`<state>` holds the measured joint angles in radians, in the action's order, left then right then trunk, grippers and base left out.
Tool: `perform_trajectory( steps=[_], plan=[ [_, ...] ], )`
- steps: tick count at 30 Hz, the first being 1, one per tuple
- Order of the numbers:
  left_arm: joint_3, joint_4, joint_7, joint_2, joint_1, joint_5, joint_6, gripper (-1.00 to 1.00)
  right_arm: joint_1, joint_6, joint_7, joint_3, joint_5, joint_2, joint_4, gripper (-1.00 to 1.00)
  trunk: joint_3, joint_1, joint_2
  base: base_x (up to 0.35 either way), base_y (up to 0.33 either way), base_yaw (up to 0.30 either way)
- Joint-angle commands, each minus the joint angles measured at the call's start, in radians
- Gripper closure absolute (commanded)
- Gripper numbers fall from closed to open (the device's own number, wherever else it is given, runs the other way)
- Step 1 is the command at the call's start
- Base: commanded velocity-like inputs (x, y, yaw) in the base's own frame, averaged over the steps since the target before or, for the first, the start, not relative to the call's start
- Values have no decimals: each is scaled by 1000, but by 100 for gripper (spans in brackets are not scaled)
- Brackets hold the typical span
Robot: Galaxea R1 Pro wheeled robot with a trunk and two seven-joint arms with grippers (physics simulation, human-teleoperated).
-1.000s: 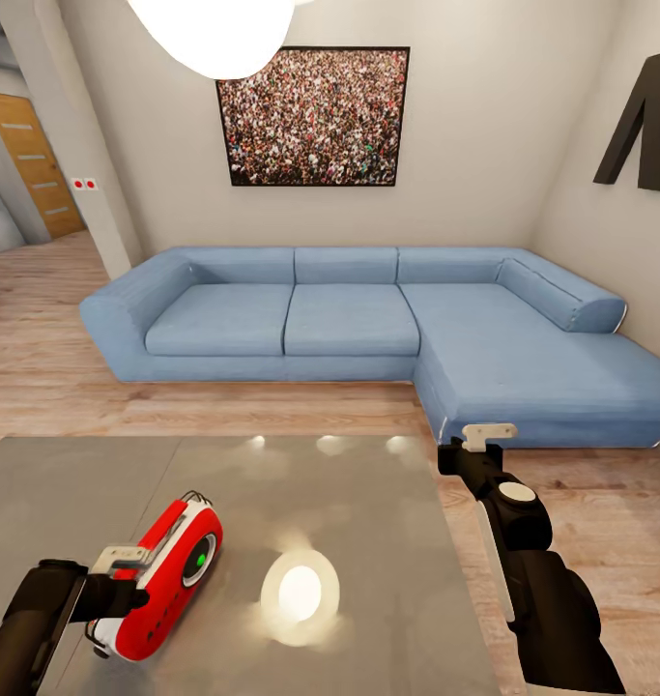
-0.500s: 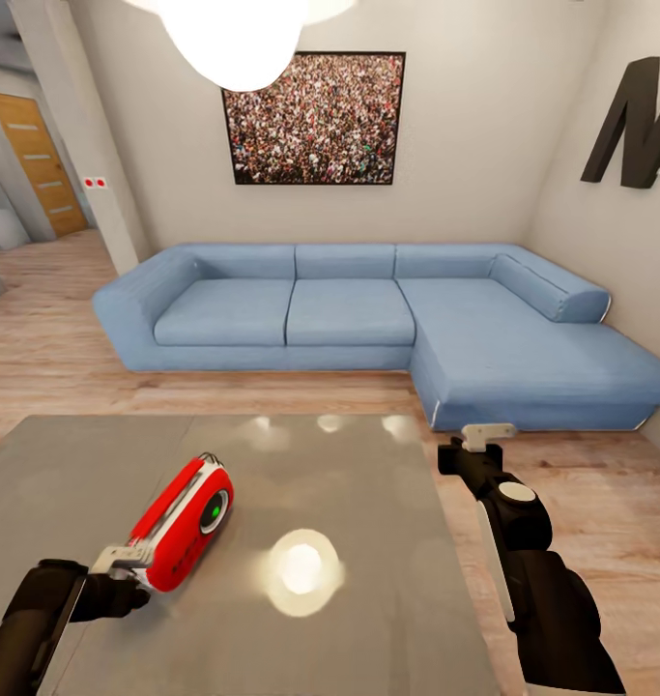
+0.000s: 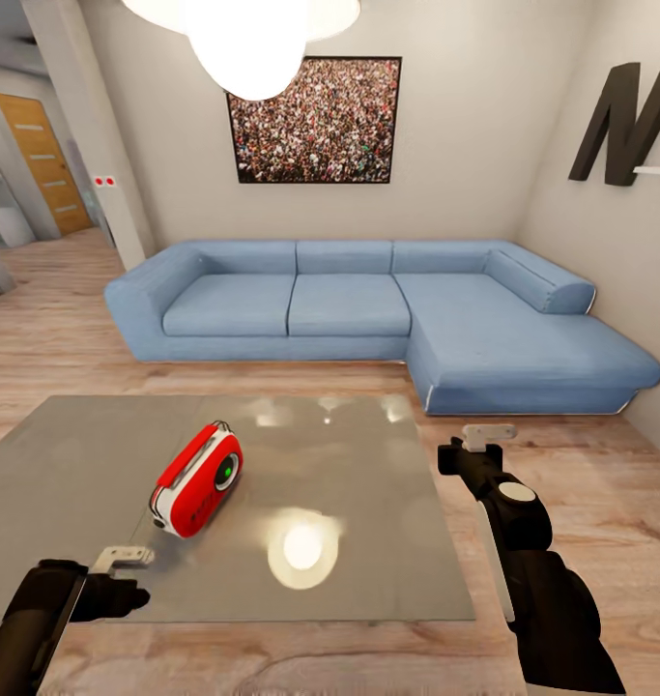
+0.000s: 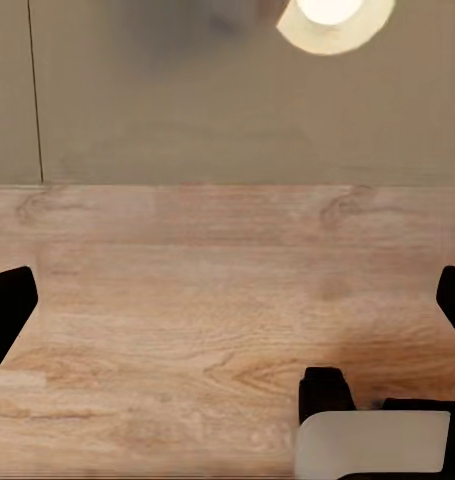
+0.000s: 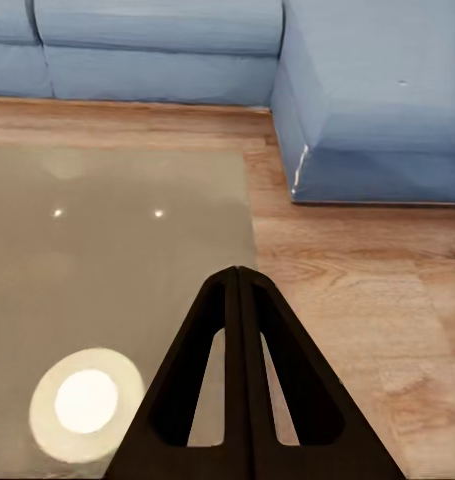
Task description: Turn on the radio receiver that's on the table in the living room.
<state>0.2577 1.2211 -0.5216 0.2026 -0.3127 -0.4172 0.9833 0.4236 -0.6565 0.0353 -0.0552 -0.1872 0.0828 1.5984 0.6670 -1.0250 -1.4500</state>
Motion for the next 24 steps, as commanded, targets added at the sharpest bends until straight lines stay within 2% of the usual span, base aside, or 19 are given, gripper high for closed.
perform_trajectory(
  steps=[1, 24],
  plan=[
    [0, 0, 0, 0, 0, 0, 0, -100, 0, 0, 0, 0, 0, 0, 0, 100, 0, 0, 0, -337, 0, 0],
    [0, -5, 0, 0, 0, 0, 0, -100, 1, 0, 0, 0, 0, 0, 0, 100, 0, 0, 0, -336, 0, 0]
  ],
)
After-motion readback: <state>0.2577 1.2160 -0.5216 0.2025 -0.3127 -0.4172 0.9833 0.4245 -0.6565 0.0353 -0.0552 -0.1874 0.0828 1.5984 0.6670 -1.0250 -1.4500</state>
